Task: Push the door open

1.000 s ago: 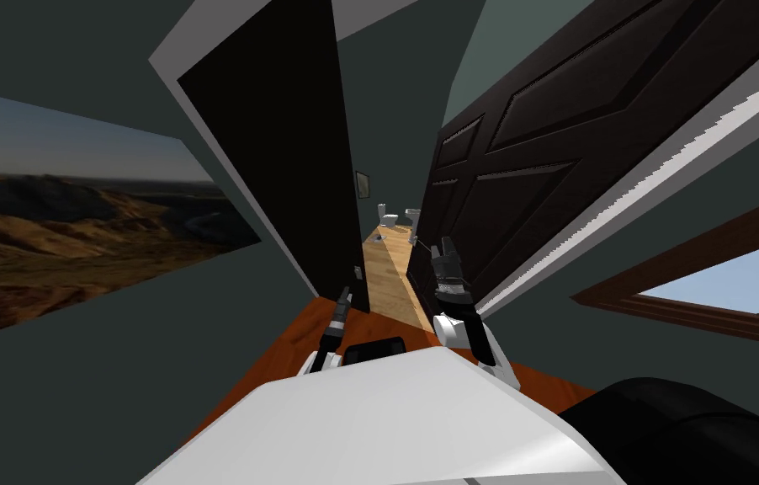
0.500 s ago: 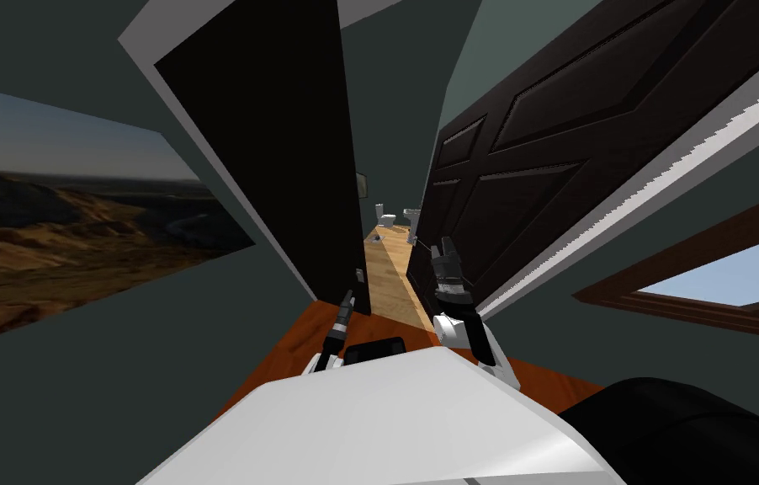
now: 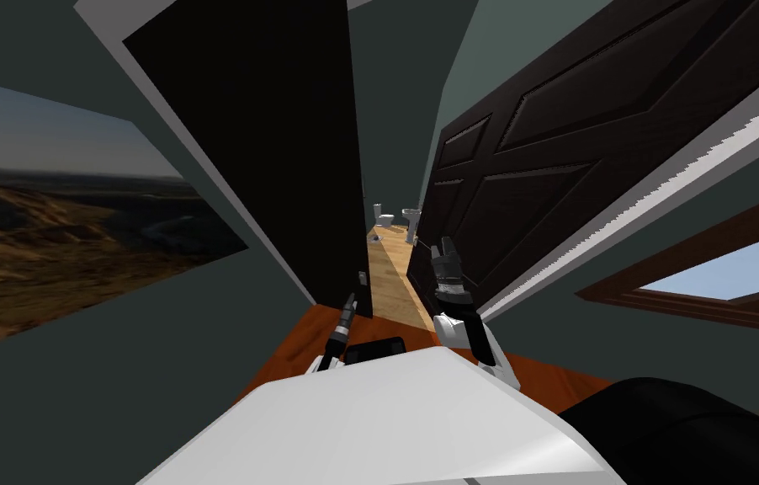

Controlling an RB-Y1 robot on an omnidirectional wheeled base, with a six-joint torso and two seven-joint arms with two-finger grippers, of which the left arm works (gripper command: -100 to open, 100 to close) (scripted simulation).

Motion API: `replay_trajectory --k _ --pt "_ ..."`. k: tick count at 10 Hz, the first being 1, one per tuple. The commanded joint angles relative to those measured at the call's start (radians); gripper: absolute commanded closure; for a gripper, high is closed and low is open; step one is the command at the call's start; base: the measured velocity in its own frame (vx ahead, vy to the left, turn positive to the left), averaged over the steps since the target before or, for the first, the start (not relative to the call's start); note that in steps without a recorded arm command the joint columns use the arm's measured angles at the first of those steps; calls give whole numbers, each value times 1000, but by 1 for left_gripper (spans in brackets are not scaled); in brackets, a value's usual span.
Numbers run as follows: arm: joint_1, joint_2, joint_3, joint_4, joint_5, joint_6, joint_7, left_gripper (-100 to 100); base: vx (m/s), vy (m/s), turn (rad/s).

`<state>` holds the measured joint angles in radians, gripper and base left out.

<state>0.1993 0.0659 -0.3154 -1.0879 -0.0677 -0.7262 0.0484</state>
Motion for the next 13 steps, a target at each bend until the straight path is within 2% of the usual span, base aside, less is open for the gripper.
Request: replay_trajectory --k 1,3,4,7,12,13 --pt "-12 -2 -8 37 1 -4 5 -100 64 89 -68" --pt "-22 -5 -15 70 1 -8 9 -100 100 110 -57" --pt "-15 -3 -14 54 1 -5 7 -100 38 50 -12" --pt "-27 0 -5 73 4 -10 5 -100 158 -44 -25" --pt "-45 -16 9 101 10 -16 1 -100 198 -69 -25" --pt "-41 -12 7 94 9 -14 2 -100 81 -17 7"
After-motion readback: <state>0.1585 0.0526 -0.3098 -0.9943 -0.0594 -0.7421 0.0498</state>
